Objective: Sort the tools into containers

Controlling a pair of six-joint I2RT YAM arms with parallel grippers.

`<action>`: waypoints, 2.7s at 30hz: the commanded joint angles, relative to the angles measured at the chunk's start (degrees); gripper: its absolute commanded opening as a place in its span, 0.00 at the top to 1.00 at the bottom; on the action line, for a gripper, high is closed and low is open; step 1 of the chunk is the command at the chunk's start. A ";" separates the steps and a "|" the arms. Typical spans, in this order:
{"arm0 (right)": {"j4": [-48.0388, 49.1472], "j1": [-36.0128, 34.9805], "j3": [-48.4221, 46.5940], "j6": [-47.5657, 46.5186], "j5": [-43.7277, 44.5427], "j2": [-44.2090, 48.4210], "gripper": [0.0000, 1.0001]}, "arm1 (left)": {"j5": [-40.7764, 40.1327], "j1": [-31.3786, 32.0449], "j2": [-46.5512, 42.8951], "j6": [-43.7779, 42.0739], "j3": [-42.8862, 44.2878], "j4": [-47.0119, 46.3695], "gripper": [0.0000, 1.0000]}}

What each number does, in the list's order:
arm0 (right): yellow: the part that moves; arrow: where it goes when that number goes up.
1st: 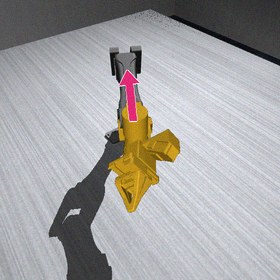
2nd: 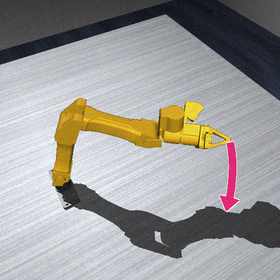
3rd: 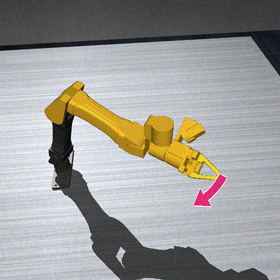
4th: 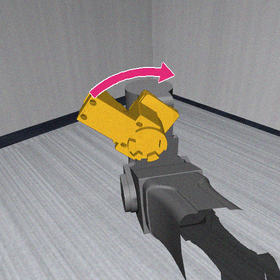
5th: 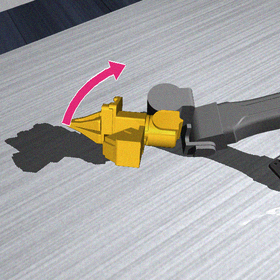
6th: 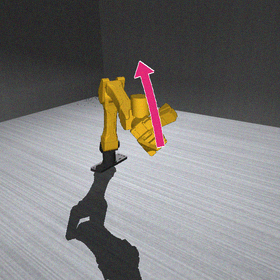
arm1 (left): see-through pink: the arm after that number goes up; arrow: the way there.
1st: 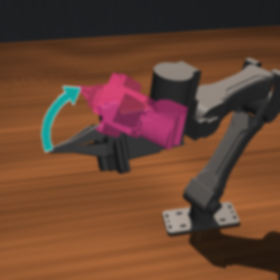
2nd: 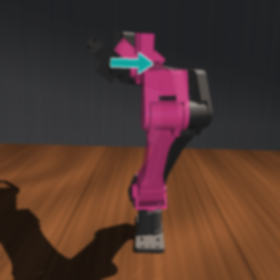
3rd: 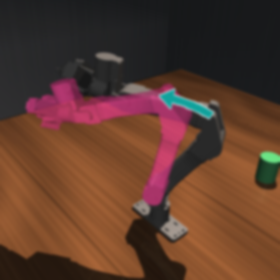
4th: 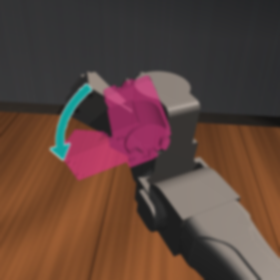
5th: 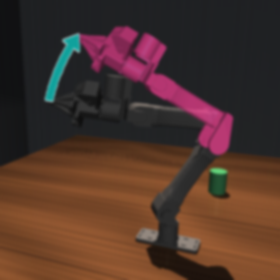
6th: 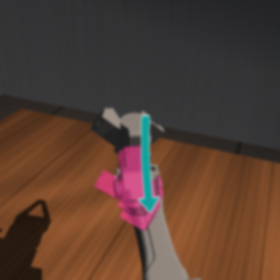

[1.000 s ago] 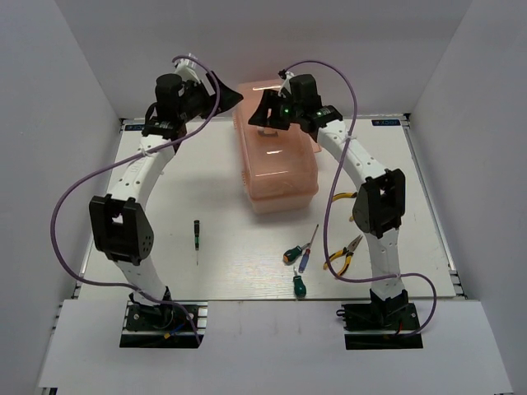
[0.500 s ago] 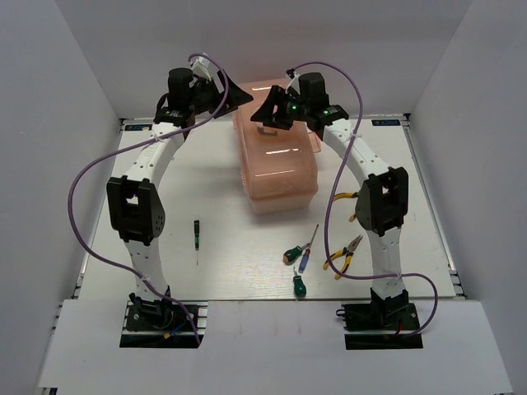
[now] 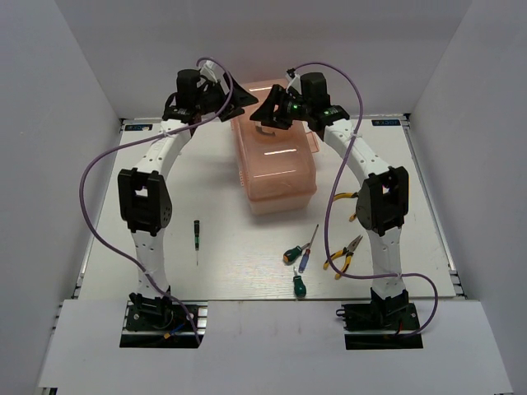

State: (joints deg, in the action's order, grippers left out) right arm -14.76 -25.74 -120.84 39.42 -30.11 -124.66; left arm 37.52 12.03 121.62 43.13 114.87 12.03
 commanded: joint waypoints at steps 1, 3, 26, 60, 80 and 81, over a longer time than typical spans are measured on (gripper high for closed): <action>4.04 -0.72 0.34 1.71 -4.43 0.30 0.37 | 1.24 0.54 -0.60 0.90 2.90 1.50 0.08; 3.78 -0.72 0.16 1.63 -4.35 0.21 0.37 | 1.24 0.54 -0.60 0.90 3.51 2.72 0.08; 6.06 0.16 2.45 3.12 -6.01 0.91 0.37 | 0.63 2.21 4.24 1.95 9.58 8.97 0.11; -0.27 9.47 26.64 -28.40 -4.56 26.08 0.34 | 1.69 3.26 6.87 3.01 10.12 13.35 0.16; -4.84 23.19 20.56 -24.30 0.86 8.84 0.28 | -14.84 10.56 8.89 -3.41 10.99 27.34 0.60; -4.31 23.36 18.64 -23.34 -2.12 8.04 0.26 | -14.84 11.08 8.89 -3.41 10.99 27.34 0.63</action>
State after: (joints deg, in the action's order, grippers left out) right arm -20.95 -1.87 -96.38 14.13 -25.21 -115.35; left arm 26.00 20.40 129.64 41.34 128.79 31.97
